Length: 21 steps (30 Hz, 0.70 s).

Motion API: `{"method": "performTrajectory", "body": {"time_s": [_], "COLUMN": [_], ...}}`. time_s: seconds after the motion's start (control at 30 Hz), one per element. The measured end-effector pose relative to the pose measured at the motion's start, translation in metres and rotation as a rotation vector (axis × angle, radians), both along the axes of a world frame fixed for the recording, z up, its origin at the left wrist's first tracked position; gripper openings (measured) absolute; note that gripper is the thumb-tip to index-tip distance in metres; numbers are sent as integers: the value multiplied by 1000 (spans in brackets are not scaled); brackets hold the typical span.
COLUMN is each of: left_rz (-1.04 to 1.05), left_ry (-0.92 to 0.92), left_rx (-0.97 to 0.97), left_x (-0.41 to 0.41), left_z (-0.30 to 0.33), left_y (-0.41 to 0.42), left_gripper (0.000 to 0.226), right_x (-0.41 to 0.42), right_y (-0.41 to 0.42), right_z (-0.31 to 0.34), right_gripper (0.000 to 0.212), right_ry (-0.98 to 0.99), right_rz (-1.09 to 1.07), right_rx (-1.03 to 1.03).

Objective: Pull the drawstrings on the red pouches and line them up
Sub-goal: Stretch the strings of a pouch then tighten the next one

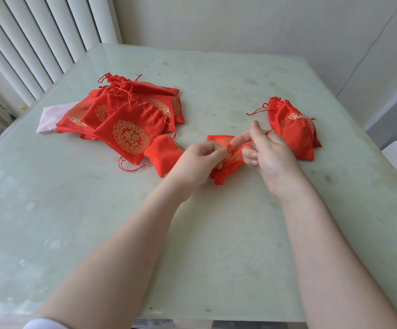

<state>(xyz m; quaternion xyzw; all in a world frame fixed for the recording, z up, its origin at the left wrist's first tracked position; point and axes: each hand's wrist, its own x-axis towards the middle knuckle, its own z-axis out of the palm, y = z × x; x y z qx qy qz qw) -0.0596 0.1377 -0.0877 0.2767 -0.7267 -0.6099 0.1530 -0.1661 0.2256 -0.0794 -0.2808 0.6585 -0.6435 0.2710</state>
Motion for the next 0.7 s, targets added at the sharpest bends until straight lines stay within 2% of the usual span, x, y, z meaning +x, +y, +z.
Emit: {"method": "performTrajectory", "body": {"time_s": [0.2,0.3,0.4,0.5,0.57,0.63,0.7], "left_rz": [-107,-168,-245,-228,-174,-141,-119], "left_ry": [-69,-69,-68,-44,-26,0,39], "left_rx": [-187,-297,-362,-344,-261,-111,10], "left_x": [-2,-1,0,-1,-1,-1,-1], "left_z": [-7,-5,-4,-6,-8,-7,-6], "left_y": [1,2,1,-1,-1,-2,-3], "left_gripper": [29,30,21,24,29,28,27], "right_x": [6,6,8,9,7,5,2], "right_y": [-2,-2,-4,-6,-7,-4,-1], "right_z": [0,-2,-5,-7,-7,-8,-8], "right_gripper": [17,17,20,19,10,17,26], "right_ry": [-29,35,1,-59,-87,-1,199], "right_rz": [70,53,74,70,49,23,31], "right_rx": [-117,-113,-110,-130,-139,-61,37]}}
